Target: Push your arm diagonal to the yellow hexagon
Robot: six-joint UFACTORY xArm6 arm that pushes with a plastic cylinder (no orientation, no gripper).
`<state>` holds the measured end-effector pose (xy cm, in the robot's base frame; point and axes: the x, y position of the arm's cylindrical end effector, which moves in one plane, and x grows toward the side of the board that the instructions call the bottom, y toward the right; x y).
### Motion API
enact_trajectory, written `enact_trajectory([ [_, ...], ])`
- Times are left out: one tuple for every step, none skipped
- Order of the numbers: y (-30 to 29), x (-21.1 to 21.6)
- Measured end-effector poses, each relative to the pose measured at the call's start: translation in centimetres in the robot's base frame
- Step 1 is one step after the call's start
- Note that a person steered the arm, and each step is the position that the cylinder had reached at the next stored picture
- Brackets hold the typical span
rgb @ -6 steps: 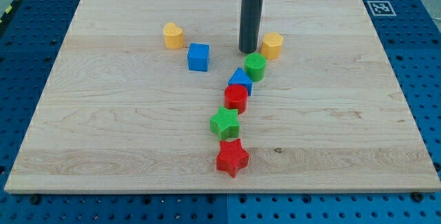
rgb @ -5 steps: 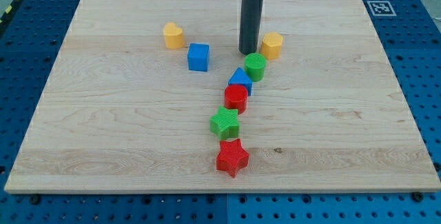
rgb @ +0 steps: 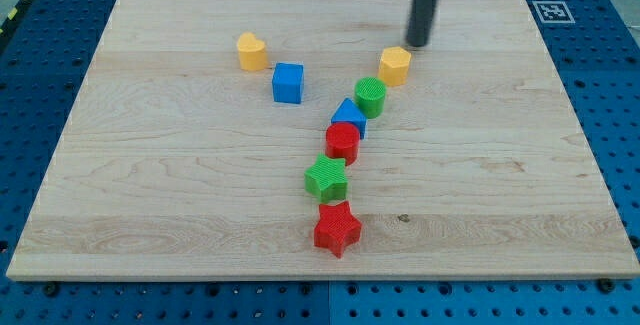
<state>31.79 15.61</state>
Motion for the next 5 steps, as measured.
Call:
enact_trajectory([
  [3.7,4.5],
  [3.2,9.4],
  [-0.6,10.9],
  [-4.6,10.9],
  [-4.6,10.9],
])
